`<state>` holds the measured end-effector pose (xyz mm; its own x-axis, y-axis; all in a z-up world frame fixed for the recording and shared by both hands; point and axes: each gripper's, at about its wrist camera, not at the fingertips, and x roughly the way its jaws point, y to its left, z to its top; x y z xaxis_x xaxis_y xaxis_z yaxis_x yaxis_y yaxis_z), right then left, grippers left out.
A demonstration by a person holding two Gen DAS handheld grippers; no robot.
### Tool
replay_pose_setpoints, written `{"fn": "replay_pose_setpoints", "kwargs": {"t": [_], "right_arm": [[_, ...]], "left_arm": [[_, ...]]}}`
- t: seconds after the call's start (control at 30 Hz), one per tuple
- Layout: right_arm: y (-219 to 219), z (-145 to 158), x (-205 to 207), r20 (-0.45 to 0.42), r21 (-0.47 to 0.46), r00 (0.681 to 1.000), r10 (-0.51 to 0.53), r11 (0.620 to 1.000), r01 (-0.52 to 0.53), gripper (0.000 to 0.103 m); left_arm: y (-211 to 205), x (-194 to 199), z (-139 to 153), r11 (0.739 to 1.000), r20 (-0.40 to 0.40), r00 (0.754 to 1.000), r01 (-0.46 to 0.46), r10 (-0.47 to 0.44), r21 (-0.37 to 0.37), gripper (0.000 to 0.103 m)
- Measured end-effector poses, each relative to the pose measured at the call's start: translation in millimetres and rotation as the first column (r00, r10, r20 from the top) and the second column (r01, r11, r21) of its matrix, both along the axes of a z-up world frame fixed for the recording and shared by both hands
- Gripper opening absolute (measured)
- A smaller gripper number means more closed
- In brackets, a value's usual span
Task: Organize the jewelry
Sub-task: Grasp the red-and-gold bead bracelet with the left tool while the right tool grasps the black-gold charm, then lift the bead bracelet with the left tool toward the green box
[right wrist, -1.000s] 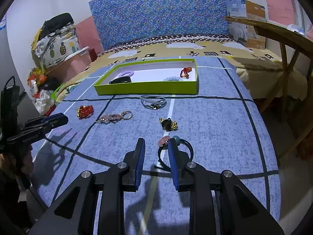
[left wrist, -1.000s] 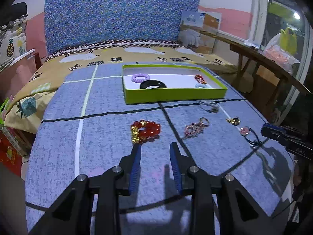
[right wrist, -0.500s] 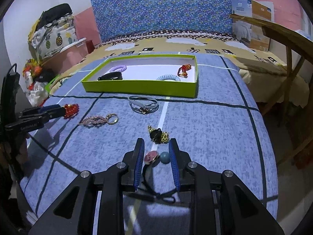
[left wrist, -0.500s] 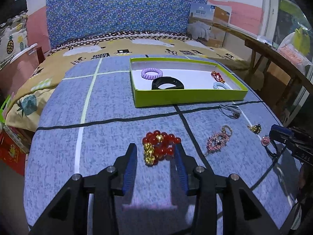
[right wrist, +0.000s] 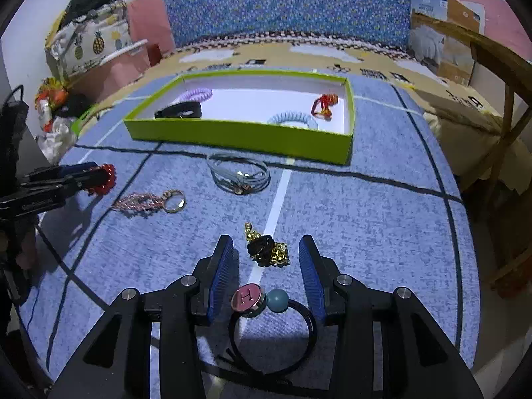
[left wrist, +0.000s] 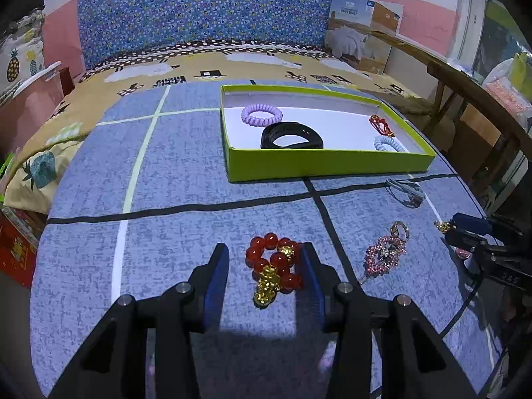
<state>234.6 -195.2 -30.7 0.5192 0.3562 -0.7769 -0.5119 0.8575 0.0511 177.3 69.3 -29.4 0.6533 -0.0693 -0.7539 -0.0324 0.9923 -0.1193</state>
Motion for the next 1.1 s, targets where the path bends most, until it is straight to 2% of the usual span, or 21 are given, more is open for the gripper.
{"fn": "replay_pose_setpoints", "kwargs": {"t": [0.1, 0.13, 0.17, 0.23, 0.33, 0.53, 0.9, 0.93, 1.1], "right_arm": [[1.9, -0.9, 0.7, -0.003, -0.006, 1.000, 0.007, 1.000, -0.007, 0.042], [2.7, -1.1, 0.9, -0.002, -0.012, 1.000, 0.007, 1.000, -0.007, 0.039], [3.5, -1.4, 0.5, 0.002, -0.022, 1.000, 0.004, 1.000, -0.004, 0.031], [4.1, -0.9, 0.2, 0.006, -0.025, 1.000, 0.003, 1.000, -0.003, 0.025], [4.3, -0.7, -1.4, 0.009, -0.028, 1.000, 0.003, 1.000, -0.003, 0.025], [7.0, 1.4, -7.2, 0.020, -0.026, 1.000, 0.010, 1.000, -0.010, 0.024], [-0.7, 19.7, -22.8, 0.063, 0.034, 0.998, -0.010, 0.999, 0.008, 0.024], [-1.3, 21.8, -23.9, 0.068, 0.038, 0.998, -0.012, 0.999, 0.010, 0.024], [-4.4, 32.1, -30.4, 0.093, 0.064, 0.995, -0.019, 0.998, 0.013, 0.024]], "left_arm": [[-3.1, 1.0, 0.0, 1.000, -0.002, 1.000, 0.004, -0.004, 0.015, 0.046], [-4.4, 1.1, 0.0, 1.000, -0.002, 1.000, 0.005, -0.005, 0.020, 0.046], [-5.1, 0.9, 0.1, 1.000, -0.001, 1.000, 0.005, -0.005, 0.025, 0.046], [-6.5, 0.1, 0.2, 0.999, 0.001, 1.000, 0.005, -0.005, 0.034, 0.045], [-9.5, -0.5, 0.7, 0.999, 0.005, 1.000, 0.020, -0.020, 0.041, 0.034], [-16.1, -3.5, 2.2, 0.997, 0.012, 0.999, 0.044, -0.045, 0.063, 0.020], [-13.6, -20.5, 10.1, 0.999, 0.050, 0.998, 0.048, -0.049, 0.021, 0.018], [-13.5, -22.7, 12.4, 0.999, 0.059, 0.997, 0.049, -0.050, 0.014, 0.011], [-14.7, -32.7, 24.5, 0.998, 0.102, 0.993, 0.060, -0.060, -0.001, 0.010]]}}
